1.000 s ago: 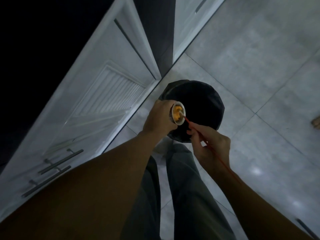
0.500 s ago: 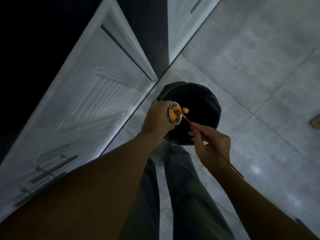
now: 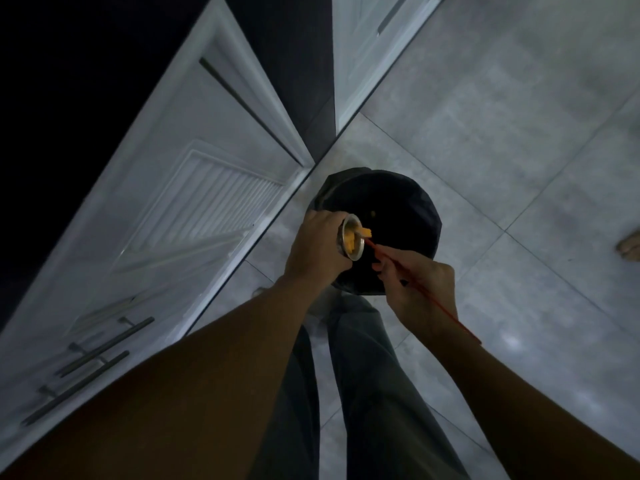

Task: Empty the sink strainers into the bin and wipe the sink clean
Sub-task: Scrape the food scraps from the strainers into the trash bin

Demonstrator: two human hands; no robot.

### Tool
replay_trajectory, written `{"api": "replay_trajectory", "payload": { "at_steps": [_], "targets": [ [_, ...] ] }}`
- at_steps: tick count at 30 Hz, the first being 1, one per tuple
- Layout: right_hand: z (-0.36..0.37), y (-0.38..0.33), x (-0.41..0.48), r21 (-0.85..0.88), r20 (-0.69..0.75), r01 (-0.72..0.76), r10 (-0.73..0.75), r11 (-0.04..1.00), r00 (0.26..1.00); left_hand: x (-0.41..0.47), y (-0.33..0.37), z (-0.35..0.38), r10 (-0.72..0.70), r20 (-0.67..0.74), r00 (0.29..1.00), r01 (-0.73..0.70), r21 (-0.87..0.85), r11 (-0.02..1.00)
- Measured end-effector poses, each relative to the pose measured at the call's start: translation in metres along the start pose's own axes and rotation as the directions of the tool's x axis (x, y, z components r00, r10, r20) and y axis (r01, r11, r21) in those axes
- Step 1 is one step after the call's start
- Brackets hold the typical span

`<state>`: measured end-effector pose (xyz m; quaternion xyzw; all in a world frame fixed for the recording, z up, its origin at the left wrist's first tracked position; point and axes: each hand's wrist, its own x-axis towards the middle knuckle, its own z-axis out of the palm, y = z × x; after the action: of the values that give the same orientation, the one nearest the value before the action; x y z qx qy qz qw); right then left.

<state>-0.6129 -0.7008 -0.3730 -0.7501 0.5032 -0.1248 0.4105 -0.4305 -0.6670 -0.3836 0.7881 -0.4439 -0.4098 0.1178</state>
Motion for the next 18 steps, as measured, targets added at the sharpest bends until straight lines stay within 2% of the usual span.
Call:
{"api": "replay_trajectory", "payload": {
  "at_steps": [4,6,9,12,18],
  "targets": [
    [-0.005,0.003,-0.010,0.070,-0.051,-0.084,0.088,0.994,0.995,-0.003,-0.005,0.000,-0.032,-0.003,0.999,0.032,0.009,0.999],
    [-0.004,0.002,-0.011,0.113,-0.060,-0.067,0.075,0.991,0.995,-0.004,-0.007,-0.001,-0.025,-0.006,1.000,0.025,0.015,1.000],
    [0.004,-0.004,-0.008,0.187,0.021,-0.024,0.021,0.982,1.000,-0.005,-0.007,-0.002,-0.007,-0.018,1.000,0.007,0.013,1.000],
    [0.013,-0.004,0.000,0.224,0.103,-0.120,0.099,0.967,0.990,-0.005,-0.005,-0.003,0.025,0.008,1.000,-0.025,-0.001,1.000],
    [0.003,-0.001,0.006,0.242,0.094,-0.103,0.083,0.965,0.992,-0.008,-0.003,-0.004,0.035,0.023,0.999,-0.035,0.000,0.999]
  ]
}}
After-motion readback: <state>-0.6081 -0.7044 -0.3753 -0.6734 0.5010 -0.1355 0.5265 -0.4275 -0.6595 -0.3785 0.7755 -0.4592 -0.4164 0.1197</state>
